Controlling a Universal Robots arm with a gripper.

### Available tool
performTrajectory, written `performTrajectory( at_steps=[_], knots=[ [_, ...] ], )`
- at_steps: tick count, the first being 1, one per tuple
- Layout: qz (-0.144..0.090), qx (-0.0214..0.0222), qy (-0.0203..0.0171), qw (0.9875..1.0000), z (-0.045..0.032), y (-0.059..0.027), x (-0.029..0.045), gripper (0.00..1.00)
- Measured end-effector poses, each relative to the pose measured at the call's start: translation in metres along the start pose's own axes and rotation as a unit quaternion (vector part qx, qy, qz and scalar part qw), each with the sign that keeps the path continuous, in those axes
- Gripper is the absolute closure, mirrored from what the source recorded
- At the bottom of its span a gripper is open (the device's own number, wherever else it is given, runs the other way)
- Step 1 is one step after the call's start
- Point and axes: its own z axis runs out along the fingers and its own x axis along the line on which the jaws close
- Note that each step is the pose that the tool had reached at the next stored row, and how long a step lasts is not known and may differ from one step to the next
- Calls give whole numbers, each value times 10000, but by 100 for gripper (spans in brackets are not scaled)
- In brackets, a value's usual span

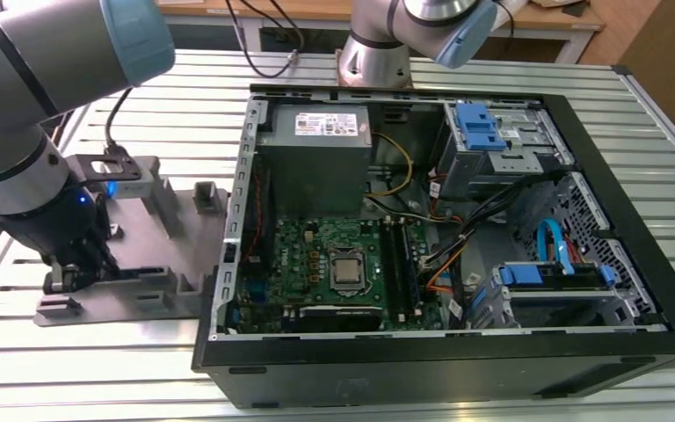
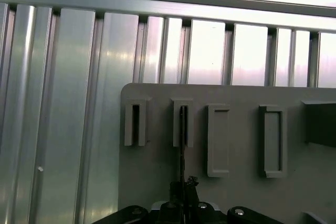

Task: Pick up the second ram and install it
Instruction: 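Pick up the second ram and move it above second insertion slot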

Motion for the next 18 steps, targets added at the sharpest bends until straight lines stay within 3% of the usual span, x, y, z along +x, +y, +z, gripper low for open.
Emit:
performTrajectory(
  at_steps=[8, 18],
  knots=[
    [0, 0, -2, 10000, -90, 1, -3, 89],
    [0, 1, -7, 10000, -254, 4, -8, 89]
  ],
)
